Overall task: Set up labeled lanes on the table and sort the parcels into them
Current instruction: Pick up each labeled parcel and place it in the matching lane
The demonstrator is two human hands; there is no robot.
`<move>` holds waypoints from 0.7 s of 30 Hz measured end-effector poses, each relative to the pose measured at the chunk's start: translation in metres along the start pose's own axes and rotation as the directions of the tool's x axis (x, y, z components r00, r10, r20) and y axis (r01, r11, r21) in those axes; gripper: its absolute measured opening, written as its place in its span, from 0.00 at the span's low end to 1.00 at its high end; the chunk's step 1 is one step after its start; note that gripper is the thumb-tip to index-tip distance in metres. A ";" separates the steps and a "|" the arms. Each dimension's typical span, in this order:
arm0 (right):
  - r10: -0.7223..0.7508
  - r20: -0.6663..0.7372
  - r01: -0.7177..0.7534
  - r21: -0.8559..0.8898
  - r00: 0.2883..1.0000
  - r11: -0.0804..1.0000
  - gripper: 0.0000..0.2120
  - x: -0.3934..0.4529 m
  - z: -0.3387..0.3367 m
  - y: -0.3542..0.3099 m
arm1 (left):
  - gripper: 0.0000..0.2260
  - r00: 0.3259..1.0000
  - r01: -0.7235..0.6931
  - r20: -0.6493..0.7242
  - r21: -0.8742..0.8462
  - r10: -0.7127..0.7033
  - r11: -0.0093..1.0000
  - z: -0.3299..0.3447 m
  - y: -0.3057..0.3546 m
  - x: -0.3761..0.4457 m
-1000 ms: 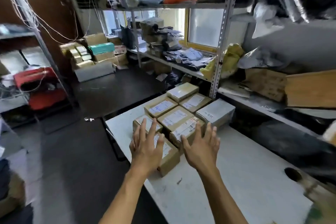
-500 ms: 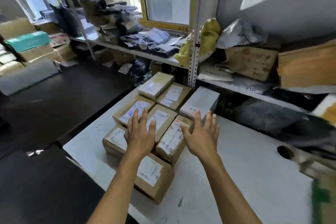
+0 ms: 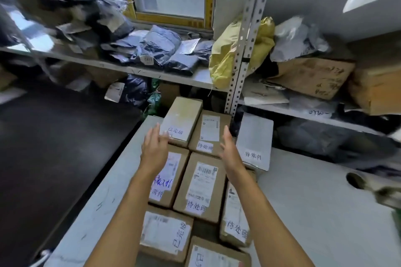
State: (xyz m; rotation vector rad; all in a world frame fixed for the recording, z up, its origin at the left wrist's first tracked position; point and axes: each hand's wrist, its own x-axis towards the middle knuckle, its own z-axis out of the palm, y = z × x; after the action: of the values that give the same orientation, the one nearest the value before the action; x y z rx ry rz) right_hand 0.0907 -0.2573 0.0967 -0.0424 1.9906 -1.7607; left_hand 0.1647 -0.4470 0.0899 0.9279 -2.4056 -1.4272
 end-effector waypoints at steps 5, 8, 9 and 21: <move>0.107 -0.025 -0.103 0.129 0.994 0.986 0.30 0.060 0.041 -0.010 | 0.25 0.998 0.019 0.058 -0.117 -0.012 0.993 -0.010 -0.013 0.072; 0.129 -0.034 -0.126 0.087 0.991 0.988 0.35 0.101 0.066 -0.010 | 0.26 0.991 0.079 0.122 -0.155 -0.060 0.985 -0.007 -0.024 0.117; 0.139 -0.031 -0.137 0.064 0.990 0.989 0.40 0.116 0.073 -0.007 | 0.27 0.985 0.109 0.153 -0.163 -0.084 0.981 -0.005 -0.026 0.129; 0.282 -0.053 -0.244 0.364 0.958 0.899 0.52 0.196 0.125 0.005 | 0.24 0.861 0.392 0.453 -0.303 -0.231 0.869 0.019 -0.041 0.188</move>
State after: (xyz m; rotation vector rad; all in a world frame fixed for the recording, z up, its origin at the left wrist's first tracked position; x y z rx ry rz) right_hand -0.0348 -0.4369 0.0202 0.4277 1.6224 -1.9394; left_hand 0.0253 -0.5607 0.0188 1.0425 -2.1432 -2.3240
